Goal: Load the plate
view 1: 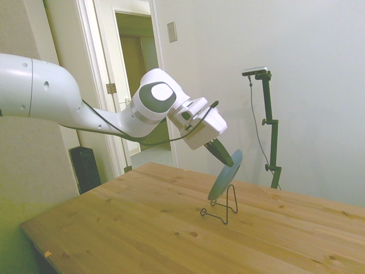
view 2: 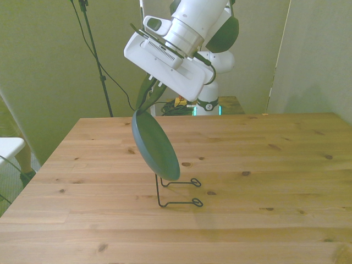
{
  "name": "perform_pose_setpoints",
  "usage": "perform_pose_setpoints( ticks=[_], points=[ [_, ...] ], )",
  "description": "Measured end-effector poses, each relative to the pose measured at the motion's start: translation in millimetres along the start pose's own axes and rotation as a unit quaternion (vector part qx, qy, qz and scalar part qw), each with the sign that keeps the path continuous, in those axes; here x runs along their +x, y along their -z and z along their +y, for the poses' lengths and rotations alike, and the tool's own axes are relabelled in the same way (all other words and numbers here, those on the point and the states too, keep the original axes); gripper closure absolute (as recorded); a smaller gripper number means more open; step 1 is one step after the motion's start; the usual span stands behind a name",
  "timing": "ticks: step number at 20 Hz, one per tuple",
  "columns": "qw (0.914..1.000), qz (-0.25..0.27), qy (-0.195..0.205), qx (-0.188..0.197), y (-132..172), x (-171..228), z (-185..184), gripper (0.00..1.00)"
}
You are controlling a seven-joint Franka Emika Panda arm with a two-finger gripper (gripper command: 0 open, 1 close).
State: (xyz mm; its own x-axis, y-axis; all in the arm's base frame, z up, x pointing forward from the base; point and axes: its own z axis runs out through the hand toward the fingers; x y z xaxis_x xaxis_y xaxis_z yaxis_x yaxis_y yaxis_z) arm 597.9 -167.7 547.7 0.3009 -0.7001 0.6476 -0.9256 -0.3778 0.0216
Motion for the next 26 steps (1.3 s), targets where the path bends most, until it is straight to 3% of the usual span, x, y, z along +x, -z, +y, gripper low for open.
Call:
perform_pose_setpoints(
  ticks=[23,24,26],
  points=[
    [0.9981,0.028,0.016,-0.052,-27,-49,-46,1.0],
    [0.9981,0.027,0.017,-0.053,-27,-50,-46,0.0],
    [0.9979,0.026,0.019,-0.057,-28,-53,-47,0.0]
  ],
)
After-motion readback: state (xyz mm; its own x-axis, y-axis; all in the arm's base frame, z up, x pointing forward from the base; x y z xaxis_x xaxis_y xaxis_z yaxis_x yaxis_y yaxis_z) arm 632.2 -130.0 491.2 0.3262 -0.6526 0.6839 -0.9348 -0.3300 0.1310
